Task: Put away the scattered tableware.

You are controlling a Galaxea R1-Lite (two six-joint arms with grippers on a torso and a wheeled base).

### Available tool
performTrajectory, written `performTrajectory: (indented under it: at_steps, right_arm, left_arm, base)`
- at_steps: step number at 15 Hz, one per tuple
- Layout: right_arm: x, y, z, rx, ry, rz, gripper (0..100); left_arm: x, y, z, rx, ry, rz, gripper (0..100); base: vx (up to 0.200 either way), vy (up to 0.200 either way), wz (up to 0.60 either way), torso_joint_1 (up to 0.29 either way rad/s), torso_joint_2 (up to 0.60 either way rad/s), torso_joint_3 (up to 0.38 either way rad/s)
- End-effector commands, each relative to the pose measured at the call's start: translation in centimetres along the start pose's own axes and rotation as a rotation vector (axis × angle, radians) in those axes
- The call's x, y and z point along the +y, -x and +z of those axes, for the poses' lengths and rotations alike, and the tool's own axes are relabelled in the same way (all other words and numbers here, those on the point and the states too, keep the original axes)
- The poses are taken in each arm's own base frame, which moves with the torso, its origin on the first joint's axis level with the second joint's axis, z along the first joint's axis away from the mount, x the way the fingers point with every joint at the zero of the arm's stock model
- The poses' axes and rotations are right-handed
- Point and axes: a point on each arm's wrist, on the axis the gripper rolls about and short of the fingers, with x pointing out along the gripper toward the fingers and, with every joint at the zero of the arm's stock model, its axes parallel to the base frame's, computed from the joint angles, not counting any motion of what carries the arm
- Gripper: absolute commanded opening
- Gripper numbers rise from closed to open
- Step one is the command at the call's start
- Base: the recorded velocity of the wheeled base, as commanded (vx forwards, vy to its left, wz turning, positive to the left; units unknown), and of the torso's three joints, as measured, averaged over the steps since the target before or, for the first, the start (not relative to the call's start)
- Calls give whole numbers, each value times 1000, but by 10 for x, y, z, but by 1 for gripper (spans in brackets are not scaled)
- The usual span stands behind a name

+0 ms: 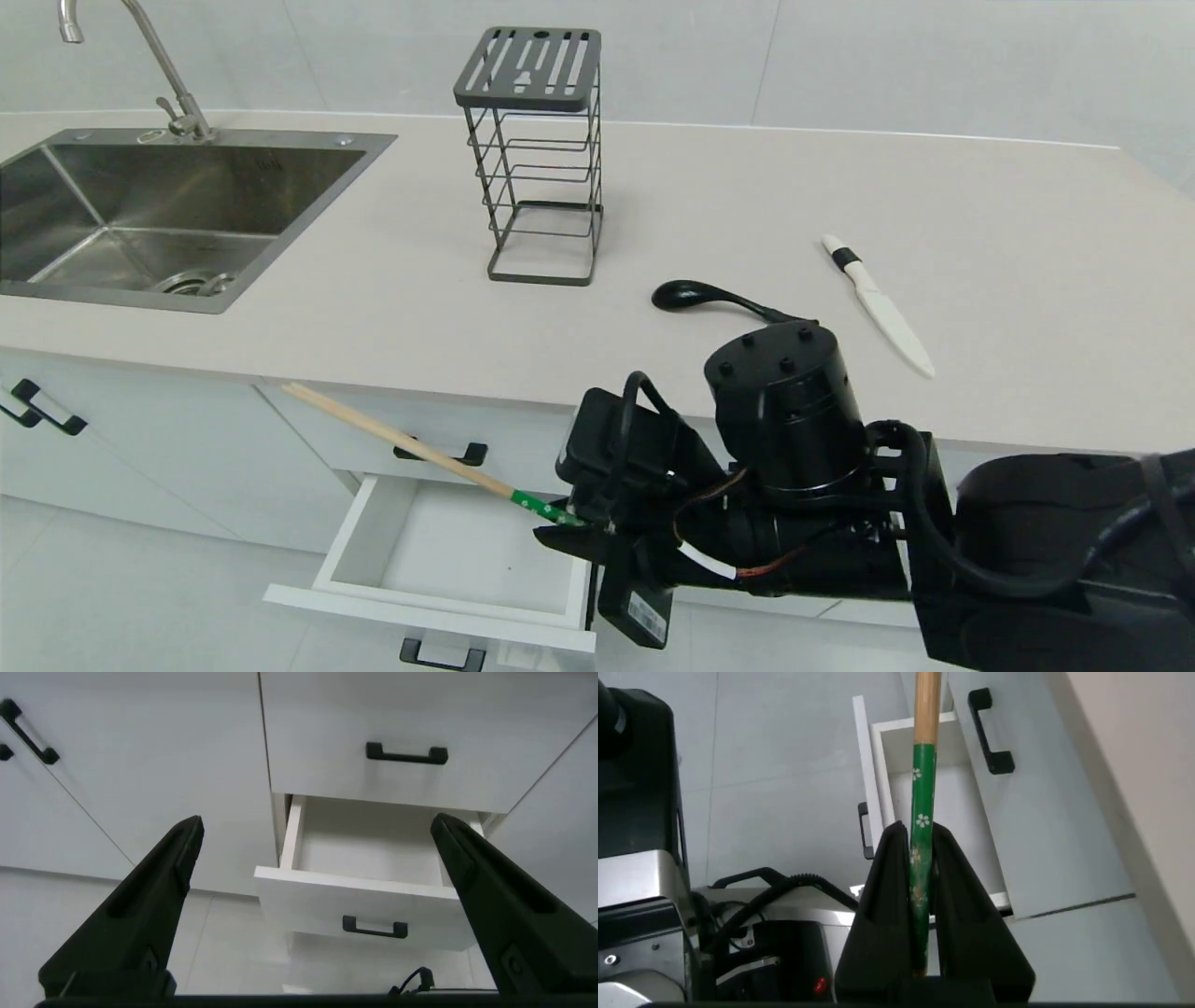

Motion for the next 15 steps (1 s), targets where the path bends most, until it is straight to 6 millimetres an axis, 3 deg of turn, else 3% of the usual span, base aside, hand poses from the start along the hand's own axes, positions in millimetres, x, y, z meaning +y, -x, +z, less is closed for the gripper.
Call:
performTrajectory:
  at_steps: [1,4,7,11,15]
  right_arm:
    - [1,-11,-4,20,-1,13,0]
    - [3,-14,-6,33,-2,23,0]
    - [11,-21,8,4,22,38,0]
    - [14,-37,-3,46,21,57,0]
    - [10,-46,-11,112,57,53,0]
  left_arm:
    - [0,0,0,1,0,0,100]
    - [0,0,0,1,0,0,100]
    - [0,0,0,1,0,0,100]
    - [0,0,0,1,0,0,100]
    - [0,0,0,1,0,0,100]
  base:
    - [0,0,0,-232,515,286]
    - [0,0,0,-220,502,286]
    - [0,0,0,-201,487,281]
    - [0,0,0,-164,411,243]
    - [0,0,0,-25,71,42]
